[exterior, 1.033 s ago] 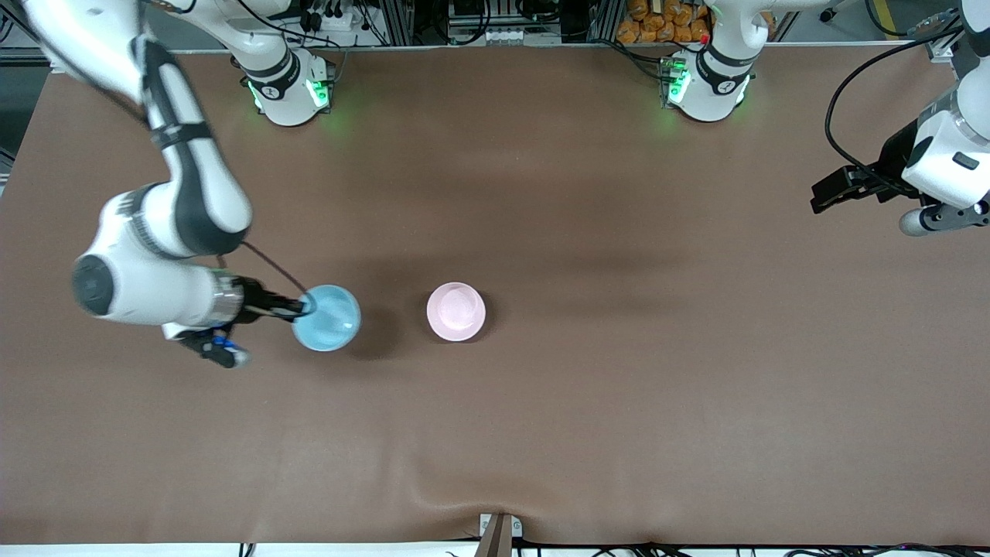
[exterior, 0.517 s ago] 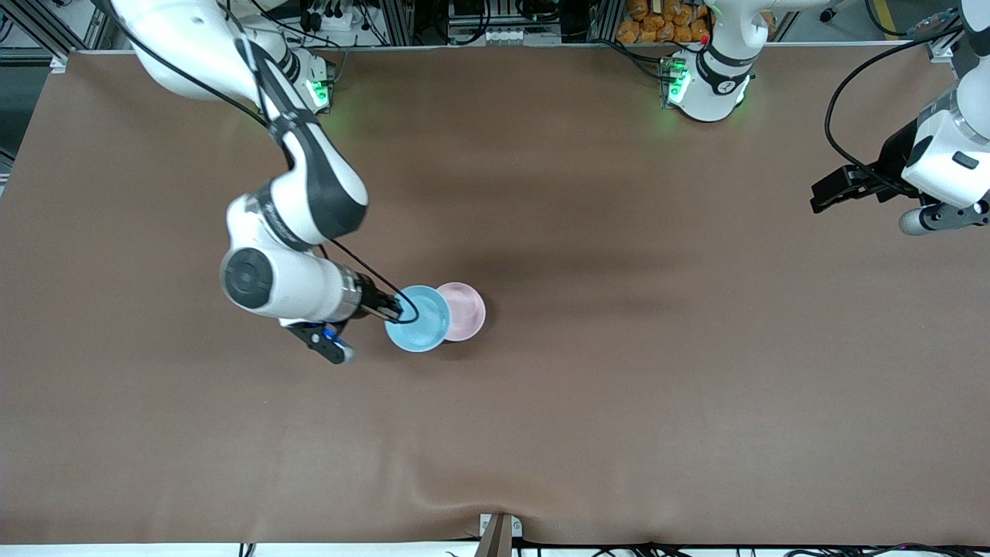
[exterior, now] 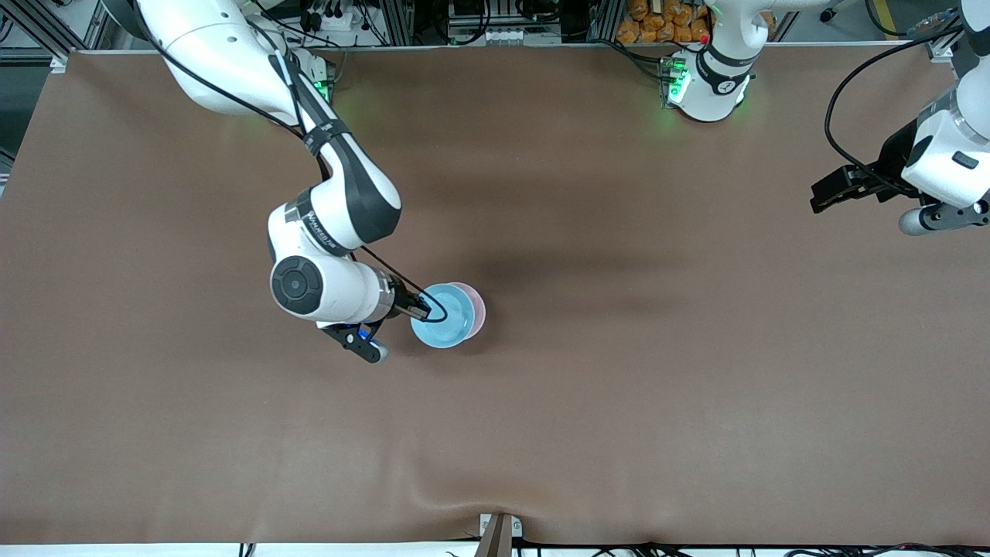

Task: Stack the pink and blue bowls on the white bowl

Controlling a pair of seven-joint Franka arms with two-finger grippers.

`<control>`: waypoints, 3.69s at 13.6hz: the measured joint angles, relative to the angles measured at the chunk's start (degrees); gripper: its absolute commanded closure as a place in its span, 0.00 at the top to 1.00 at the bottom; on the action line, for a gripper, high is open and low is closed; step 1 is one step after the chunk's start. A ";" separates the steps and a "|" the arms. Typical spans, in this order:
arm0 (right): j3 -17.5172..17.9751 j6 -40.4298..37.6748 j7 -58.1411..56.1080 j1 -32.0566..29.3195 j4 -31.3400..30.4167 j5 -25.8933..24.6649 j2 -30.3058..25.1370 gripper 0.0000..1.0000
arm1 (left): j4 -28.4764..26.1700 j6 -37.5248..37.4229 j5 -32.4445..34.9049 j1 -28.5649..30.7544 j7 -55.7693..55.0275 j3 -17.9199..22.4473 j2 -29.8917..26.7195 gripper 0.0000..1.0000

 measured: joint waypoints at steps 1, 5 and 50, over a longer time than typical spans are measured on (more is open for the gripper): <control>-0.02 0.99 0.05 0.36 -0.67 -0.10 0.10 0.00 | -0.02 0.00 0.00 0.00 0.00 0.00 0.00 1.00; -0.07 5.54 0.08 1.53 -3.85 -0.15 0.87 0.00 | -0.08 0.00 0.00 0.00 0.00 0.00 0.00 1.00; -2.25 -33.96 -44.33 -23.34 11.97 -18.79 -23.19 1.00 | -0.31 0.34 0.00 -0.01 0.00 -0.04 -0.02 1.00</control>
